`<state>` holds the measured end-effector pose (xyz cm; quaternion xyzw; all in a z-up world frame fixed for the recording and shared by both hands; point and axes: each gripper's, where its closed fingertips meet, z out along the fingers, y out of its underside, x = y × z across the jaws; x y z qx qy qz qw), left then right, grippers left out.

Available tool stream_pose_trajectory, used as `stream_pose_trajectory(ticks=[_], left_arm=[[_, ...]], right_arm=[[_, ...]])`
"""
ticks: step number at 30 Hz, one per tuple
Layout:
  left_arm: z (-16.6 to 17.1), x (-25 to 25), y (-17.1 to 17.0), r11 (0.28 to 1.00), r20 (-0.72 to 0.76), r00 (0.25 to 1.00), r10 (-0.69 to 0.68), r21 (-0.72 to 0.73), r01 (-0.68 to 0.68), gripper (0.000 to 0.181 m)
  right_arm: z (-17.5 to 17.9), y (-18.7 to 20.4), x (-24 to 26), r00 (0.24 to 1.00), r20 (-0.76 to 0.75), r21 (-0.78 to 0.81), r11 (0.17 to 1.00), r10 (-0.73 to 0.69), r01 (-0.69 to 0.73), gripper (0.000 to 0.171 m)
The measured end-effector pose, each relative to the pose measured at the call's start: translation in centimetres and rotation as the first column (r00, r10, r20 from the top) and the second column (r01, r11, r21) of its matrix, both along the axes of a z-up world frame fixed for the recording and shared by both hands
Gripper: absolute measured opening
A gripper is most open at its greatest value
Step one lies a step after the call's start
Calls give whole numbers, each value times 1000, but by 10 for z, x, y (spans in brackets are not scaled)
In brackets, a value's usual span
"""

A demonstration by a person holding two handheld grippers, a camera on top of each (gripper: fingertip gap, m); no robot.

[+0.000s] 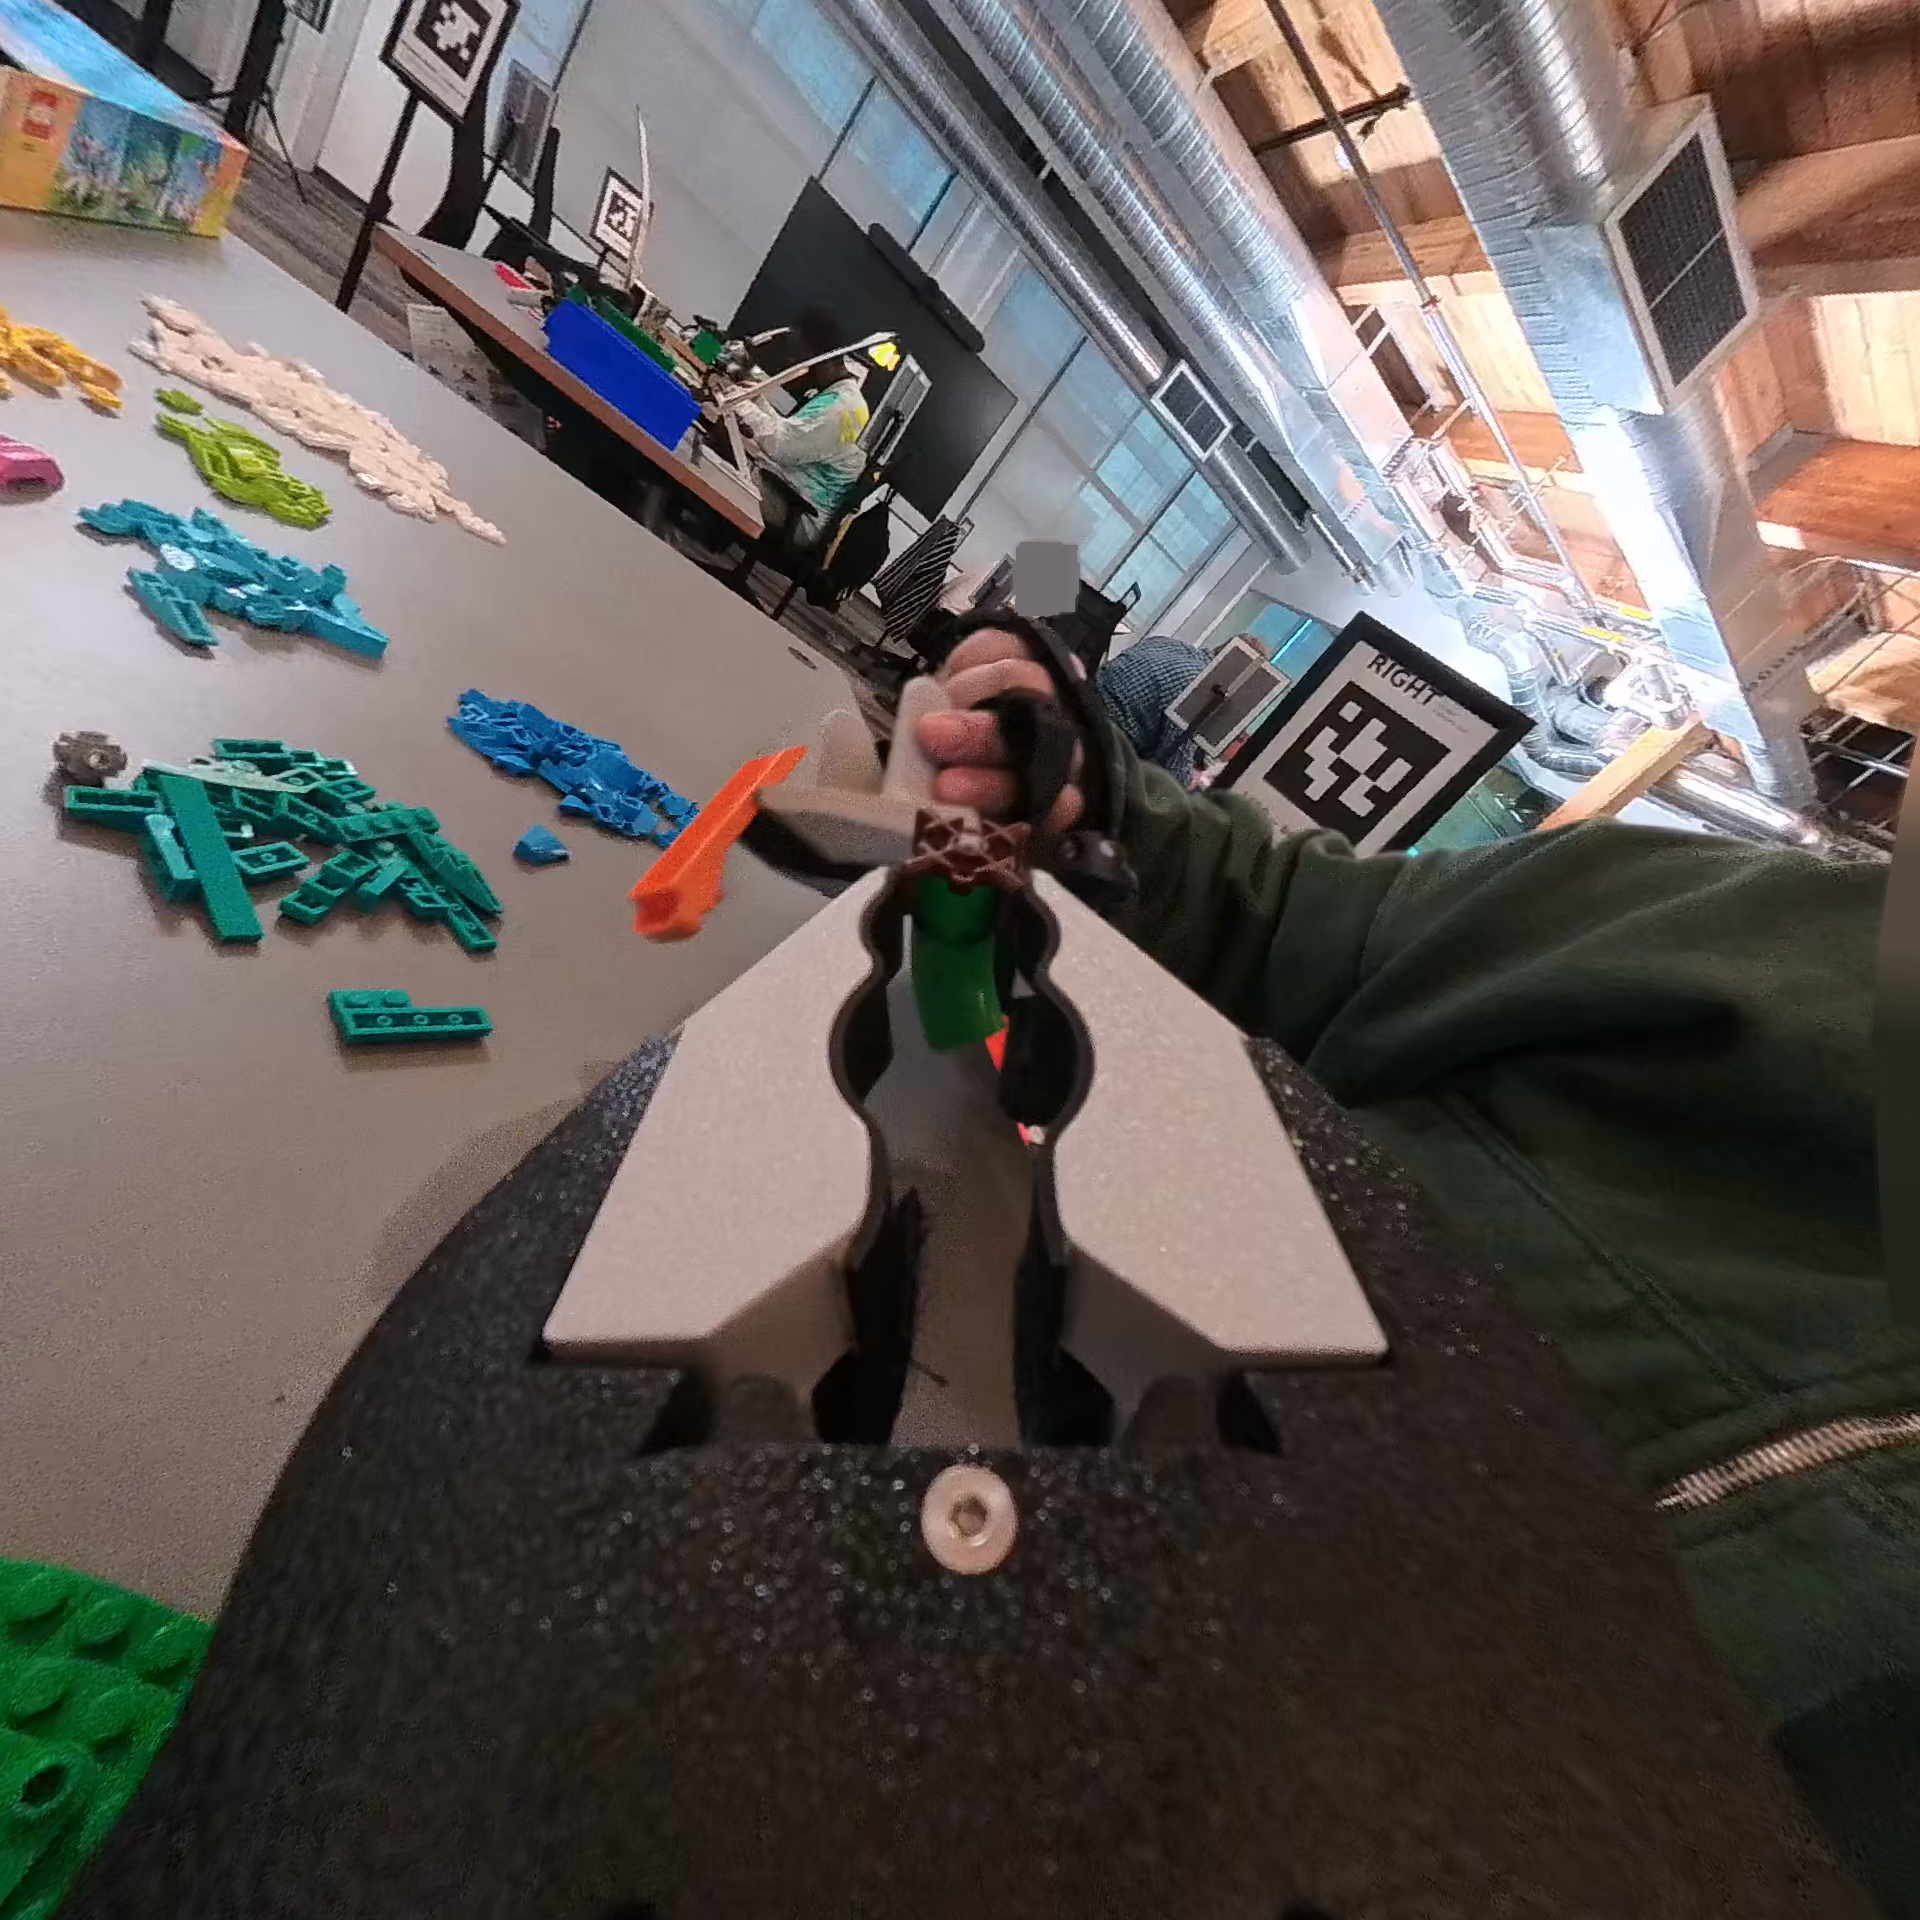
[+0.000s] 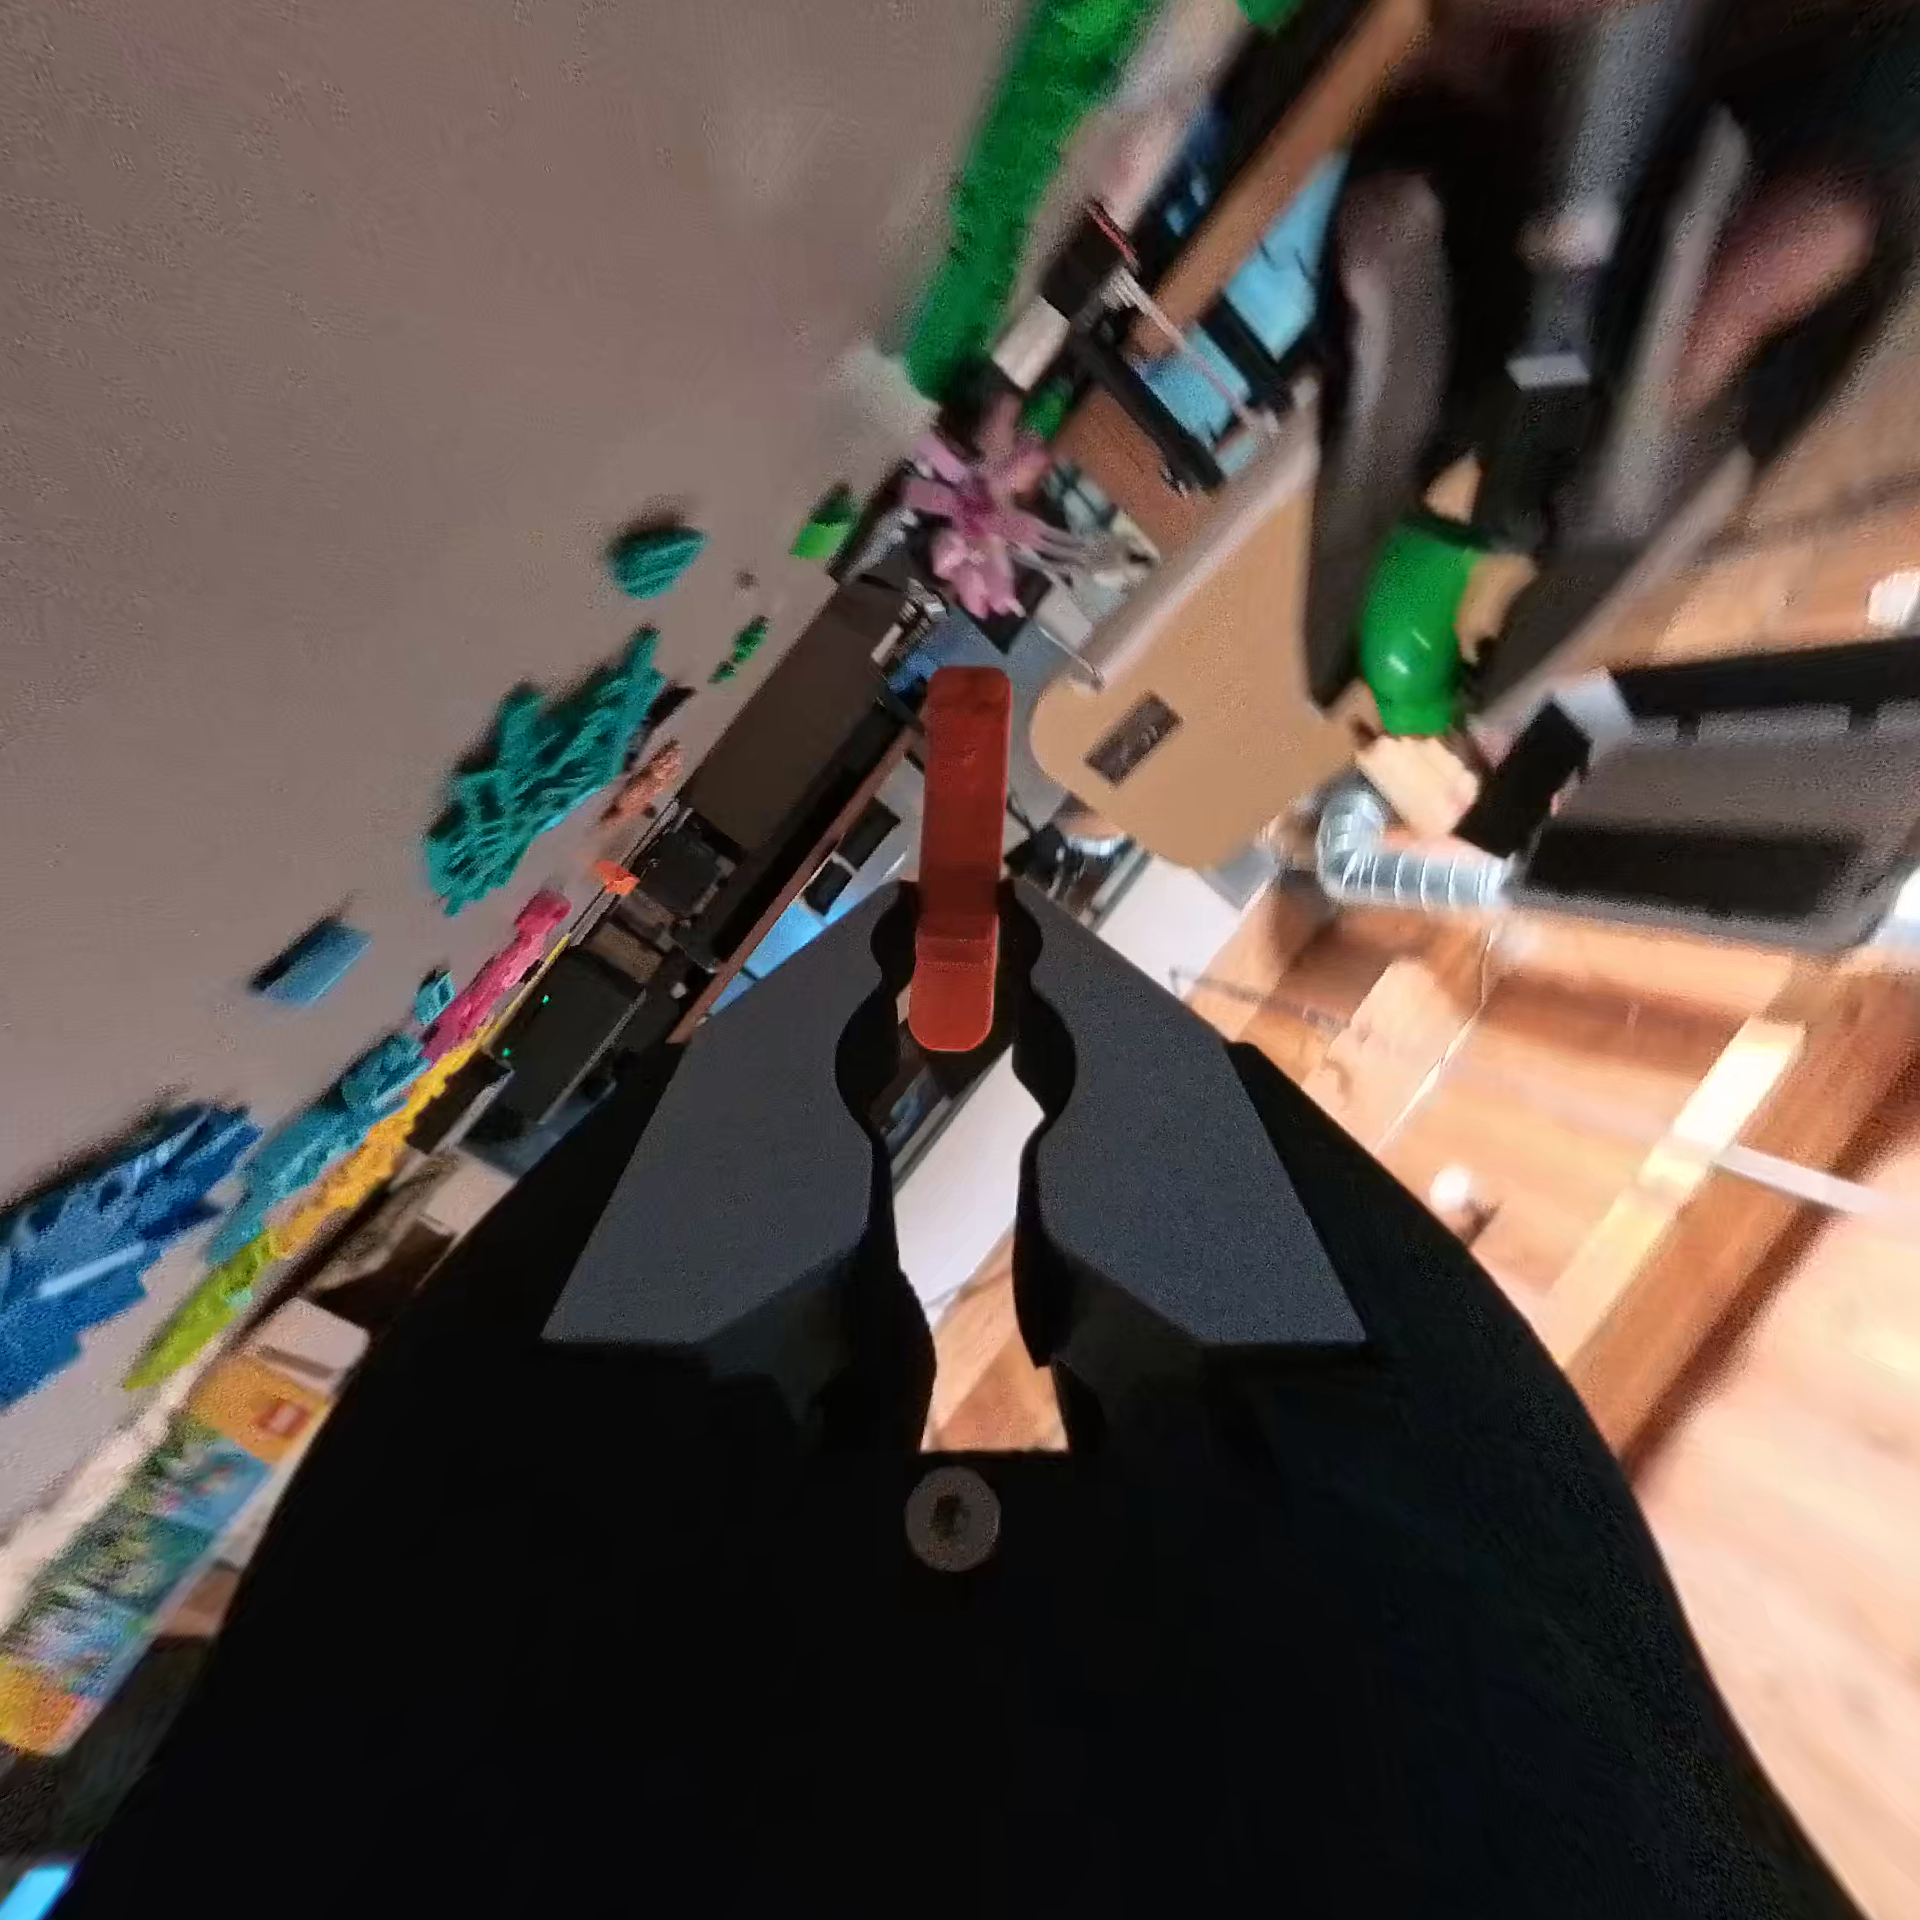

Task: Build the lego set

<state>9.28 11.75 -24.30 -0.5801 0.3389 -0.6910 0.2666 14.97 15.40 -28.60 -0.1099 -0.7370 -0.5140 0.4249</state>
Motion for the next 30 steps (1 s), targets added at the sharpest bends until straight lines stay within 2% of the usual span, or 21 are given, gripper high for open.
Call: stream_pose_trajectory(ticks=[5,9,16,17,21,23,25,26,27,28,29,30], left_arm=[[12,2,-13,998,13,999,-37,48,37,18],[22,0,-20,995,26,999,-43,96,40,19],[32,-6,-22,989,50,998,-39,145,31,18],[32,-6,-20,989,49,998,-30,149,22,18],[35,-8,-20,988,67,997,-29,153,18,18],[35,-9,-19,988,67,997,-26,156,16,18],[36,-9,-19,988,71,997,-25,156,13,19],[36,-8,-19,987,70,997,-24,159,13,19],[35,-8,-20,987,68,997,-24,163,12,19],[34,-7,-20,986,64,998,-25,168,14,18],[34,-6,-22,984,59,998,-31,174,20,19],[33,-5,-23,983,53,998,-38,180,28,19]], right_arm=[[-30,-5,10,944,319,-20,997,81,-79,14],[-47,-15,8,877,449,-40,984,171,-171,14],[-71,-48,-1,816,501,-162,957,288,-239,8],[-73,-49,1,821,498,-179,959,280,-219,6],[-62,-41,16,912,388,-291,957,133,-16,36],[-52,-43,27,952,303,-385,920,46,78,40],[-41,-46,36,987,141,-545,826,-82,147,41],[-39,-48,39,981,35,-671,723,-189,163,41],[-40,-53,39,945,-52,-812,564,-321,147,42],[-41,-59,35,888,-97,-927,366,-450,84,43],[-39,-64,28,824,-113,-985,170,-555,-20,44],[-34,-63,20,764,-124,-990,21,-633,-143,45]])
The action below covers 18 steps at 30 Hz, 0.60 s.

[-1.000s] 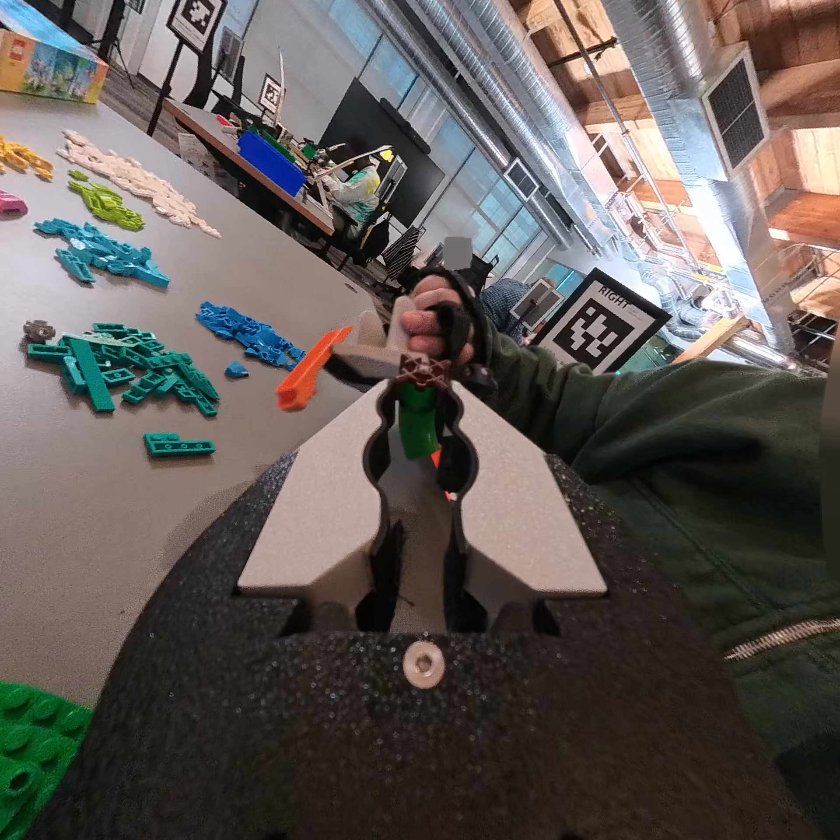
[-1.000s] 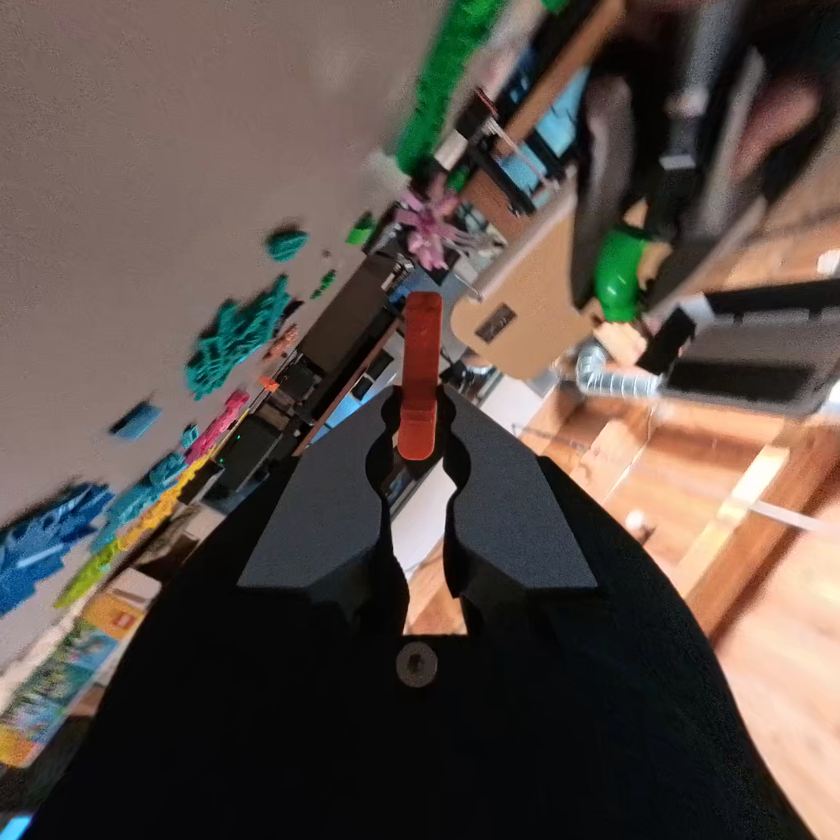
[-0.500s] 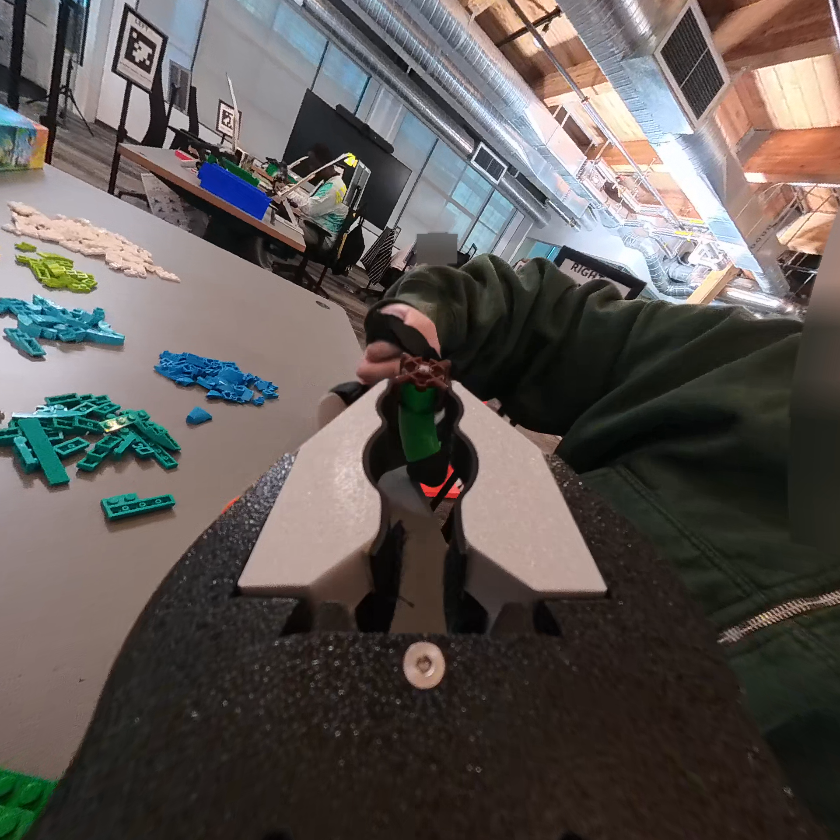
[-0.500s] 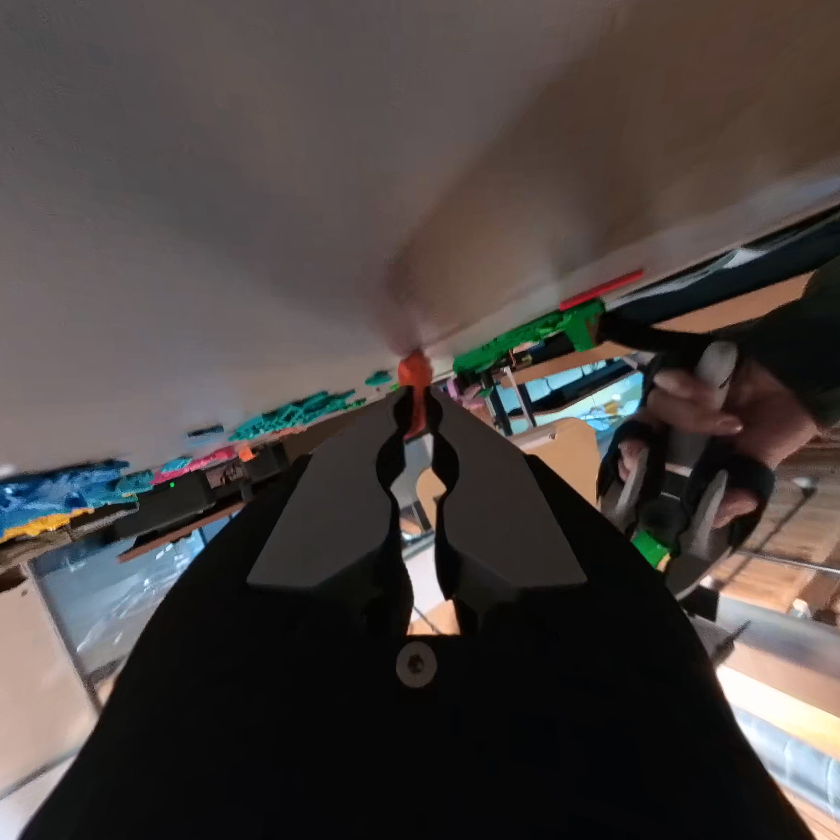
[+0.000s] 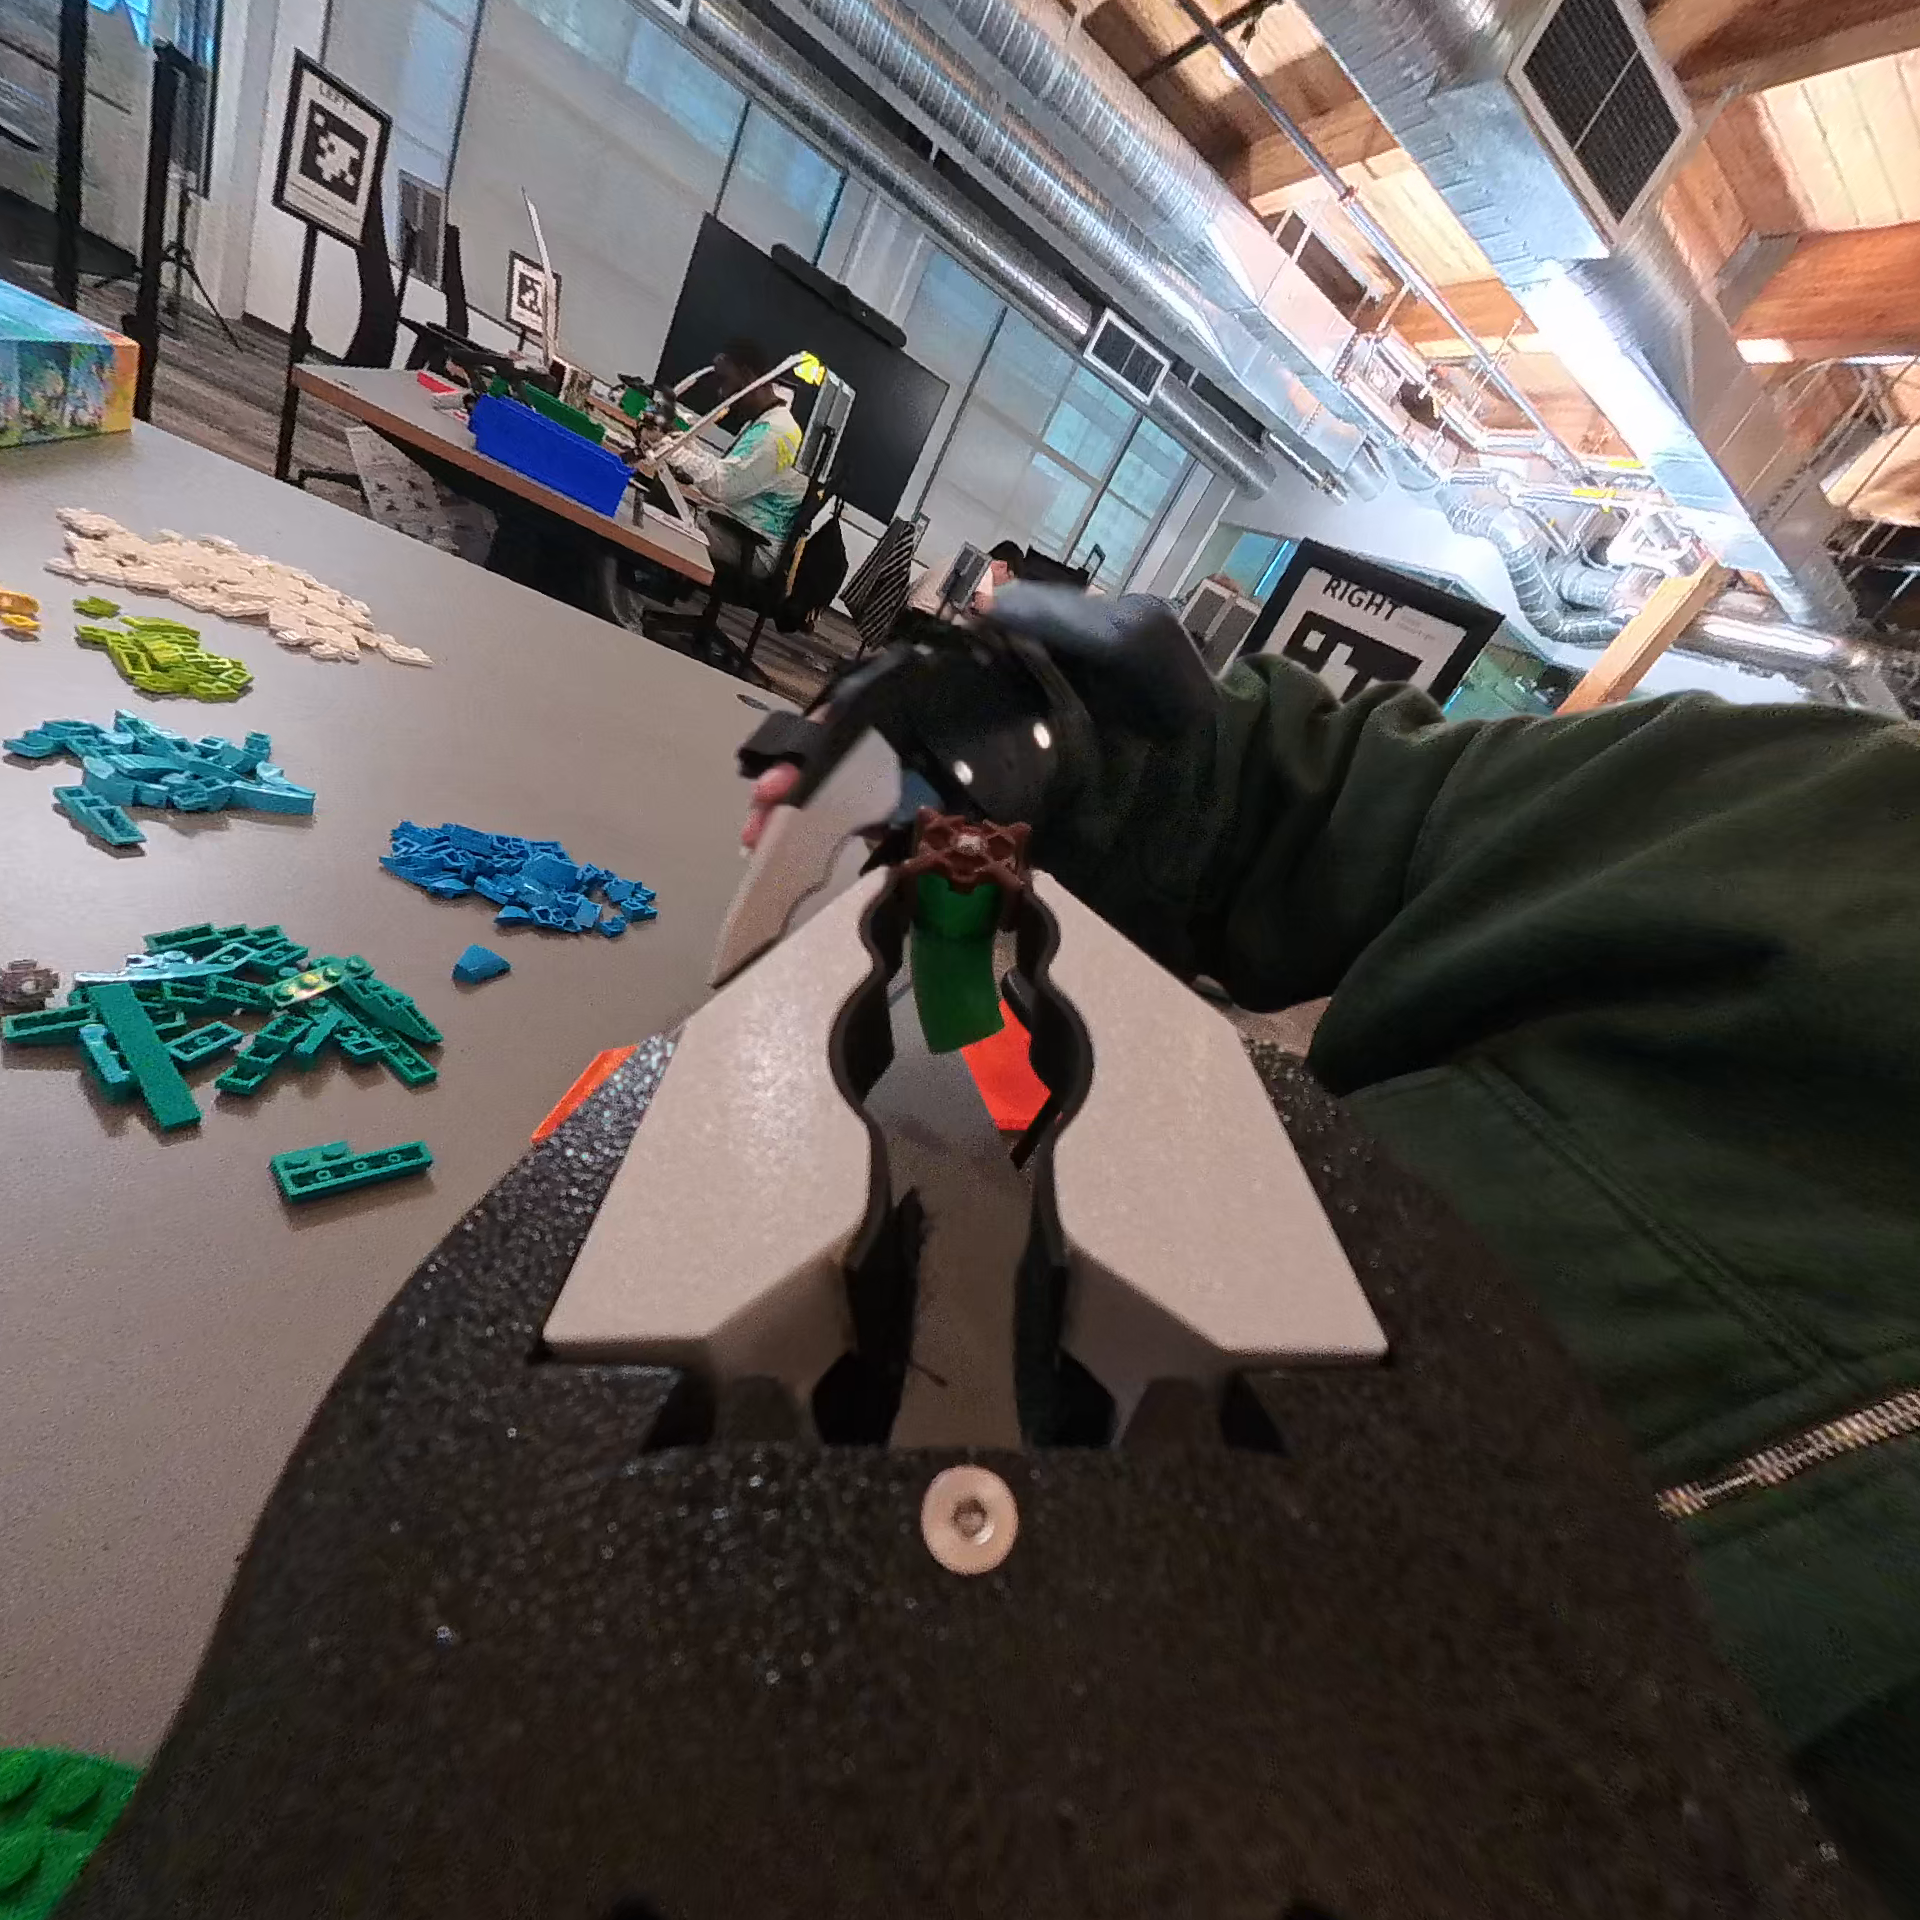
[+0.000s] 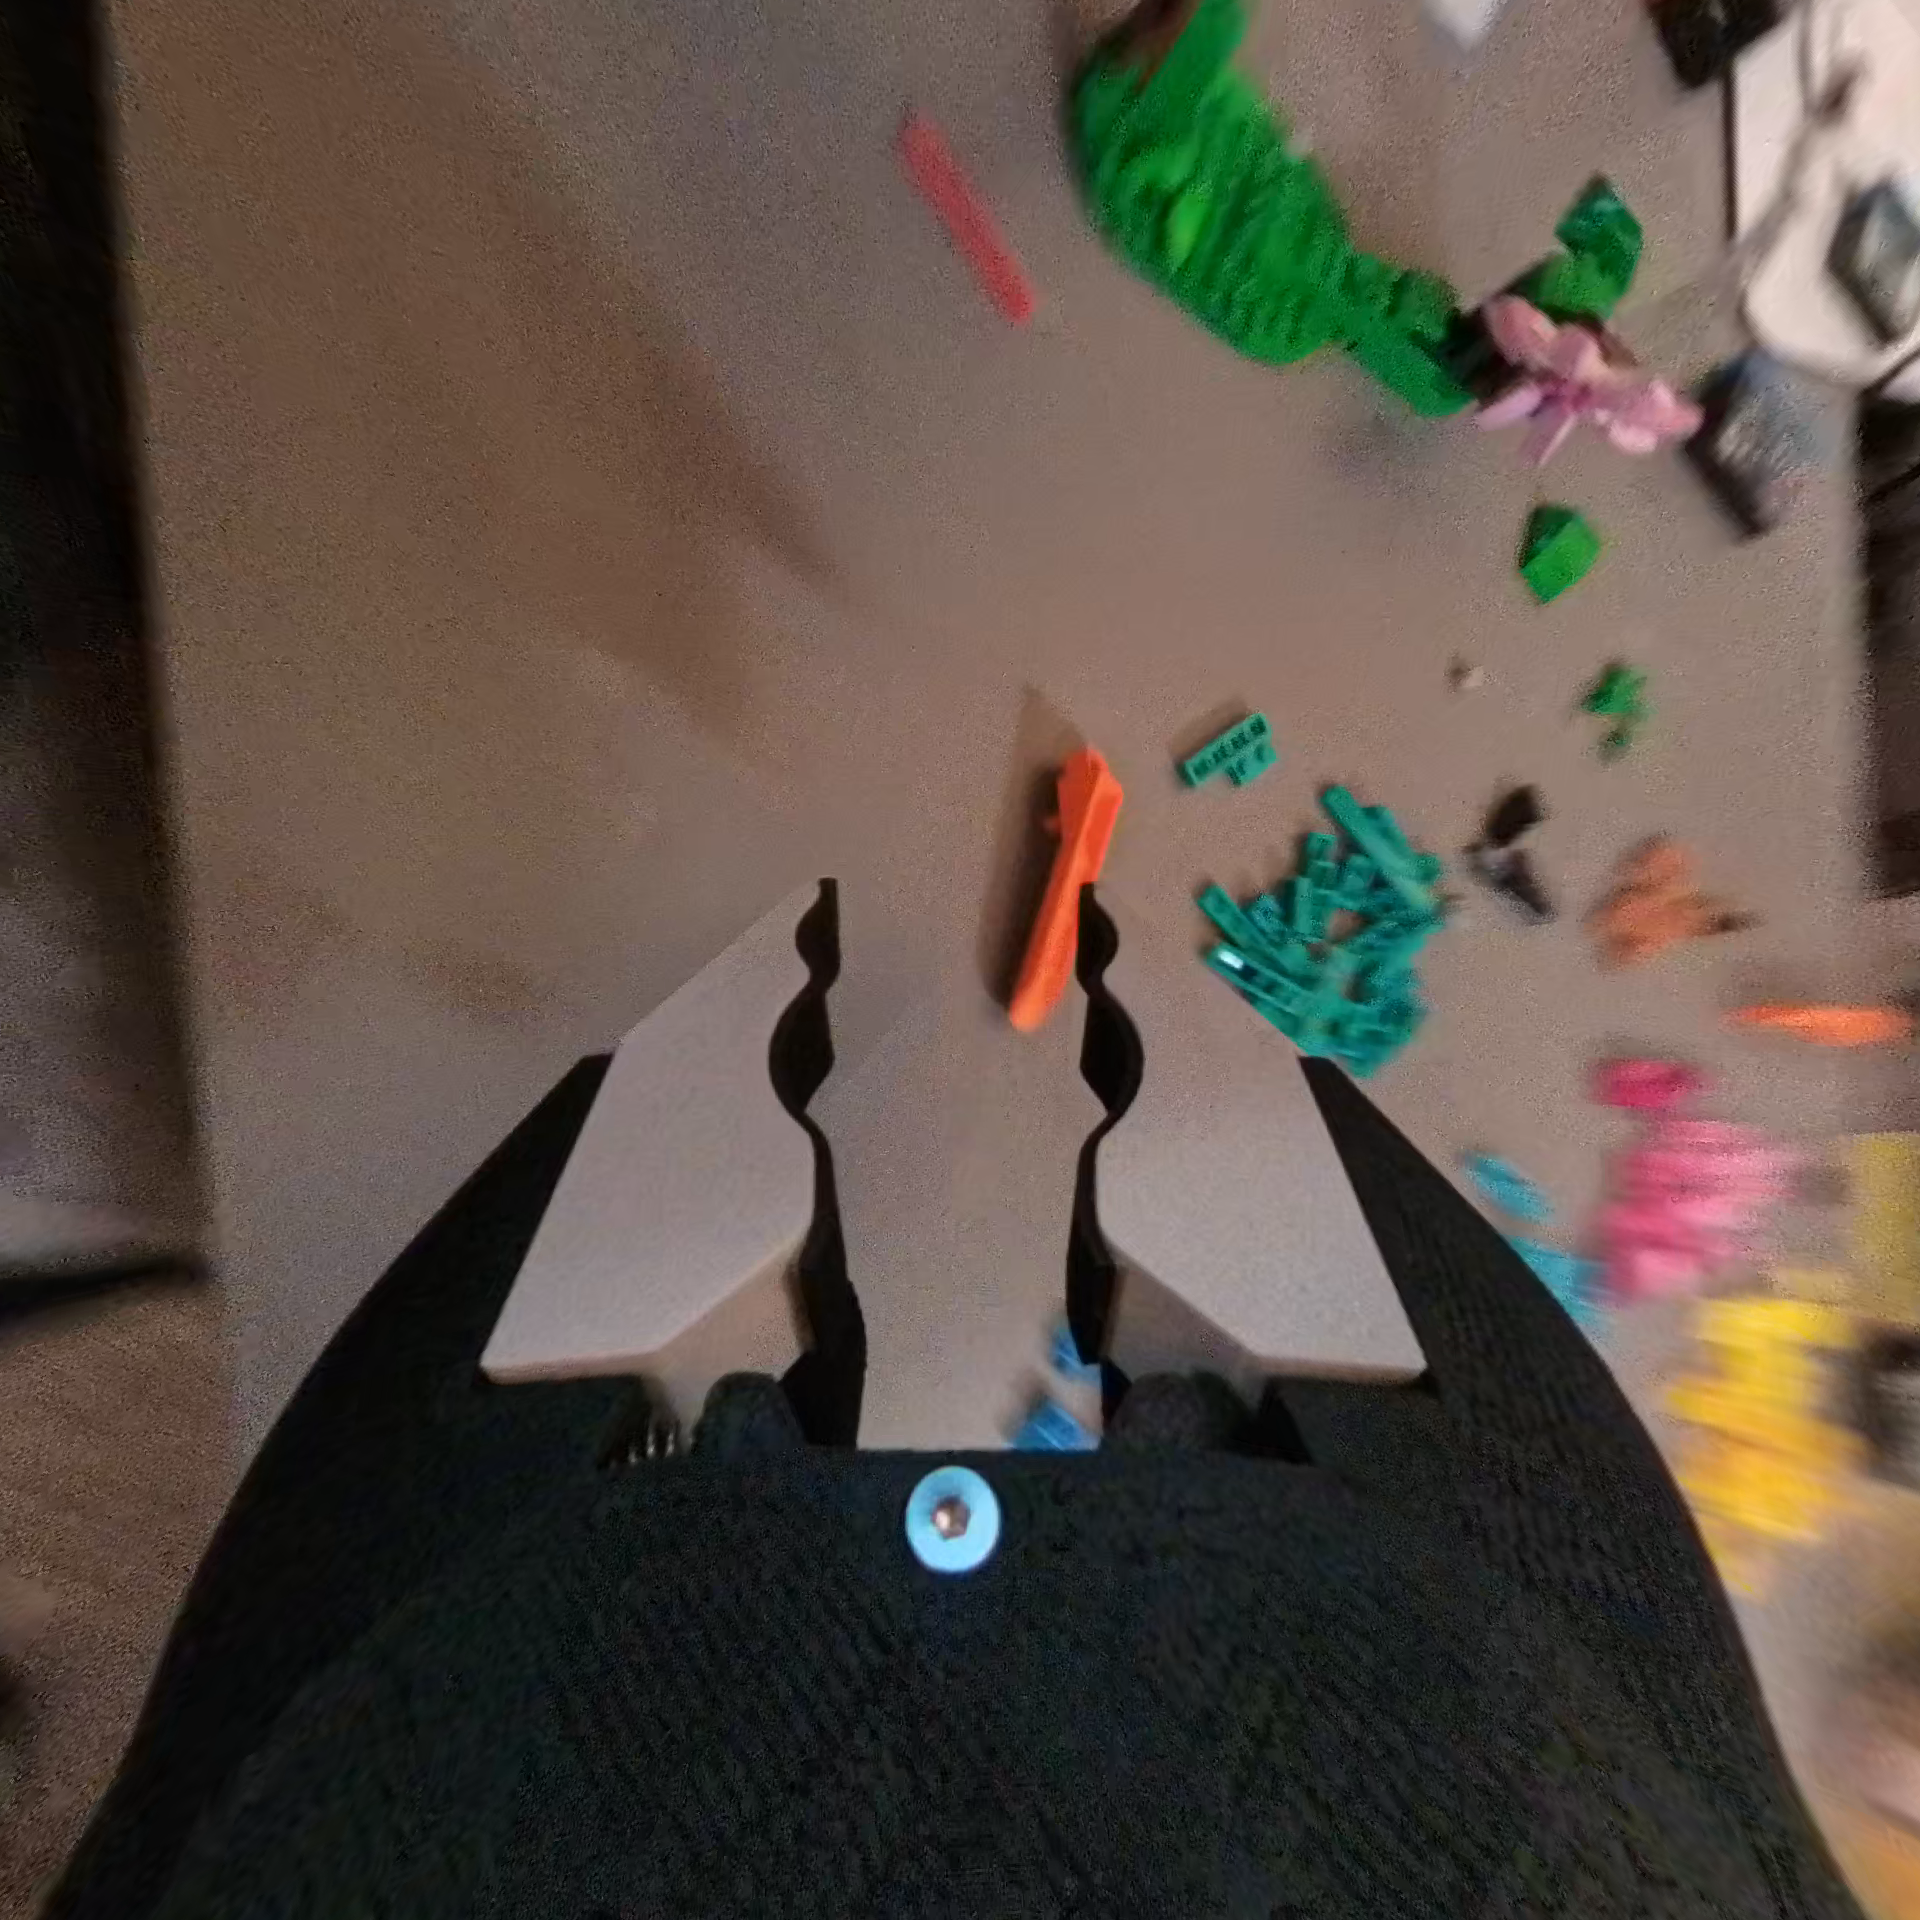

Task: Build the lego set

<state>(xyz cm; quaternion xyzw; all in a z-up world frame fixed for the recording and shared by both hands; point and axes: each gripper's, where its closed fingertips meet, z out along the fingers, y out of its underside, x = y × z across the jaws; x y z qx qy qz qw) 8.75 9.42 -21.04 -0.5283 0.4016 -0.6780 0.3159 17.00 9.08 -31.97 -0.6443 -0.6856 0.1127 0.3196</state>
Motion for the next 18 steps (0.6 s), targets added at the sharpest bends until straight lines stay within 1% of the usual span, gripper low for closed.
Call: stream_pose_trajectory(ticks=[1,2,3,4,6,8,9,10,12,16,18], left_arm=[[-1,1,-1,1000,-5,1000,-5,6,5,19],[-2,2,-3,1000,-12,1000,-11,11,11,19],[-4,4,-5,1000,-18,1000,-17,15,18,19],[-5,5,-6,1000,-24,999,-22,21,23,19],[-8,6,-8,999,-37,999,-30,32,31,19],[-10,8,-9,999,-49,998,-34,38,36,19],[-12,8,-8,999,-53,998,-35,39,37,19],[-12,8,-8,998,-56,998,-36,40,38,19],[-14,8,-7,999,-60,998,-34,39,37,19],[-17,8,-5,999,-66,997,-37,27,38,19],[-18,9,-6,999,-69,997,-41,26,43,19]], right_arm=[[7,4,-7,992,-112,-123,991,-60,46,46],[12,12,-11,975,-190,-223,972,-115,71,47],[13,21,-12,960,-229,-306,948,-163,88,48],[9,28,-11,953,-228,-386,917,-199,99,49],[-7,35,-8,958,-160,-546,830,-238,115,46],[-18,31,-10,966,-105,-695,713,-236,99,41],[-23,32,-11,968,-82,-736,669,-238,102,39],[-27,34,-13,970,-63,-748,655,-234,110,39],[-33,42,-15,975,-36,-722,681,-218,125,39],[-39,44,-15,984,29,-719,680,-177,144,39],[-42,43,-14,986,53,-706,692,-159,149,33]])
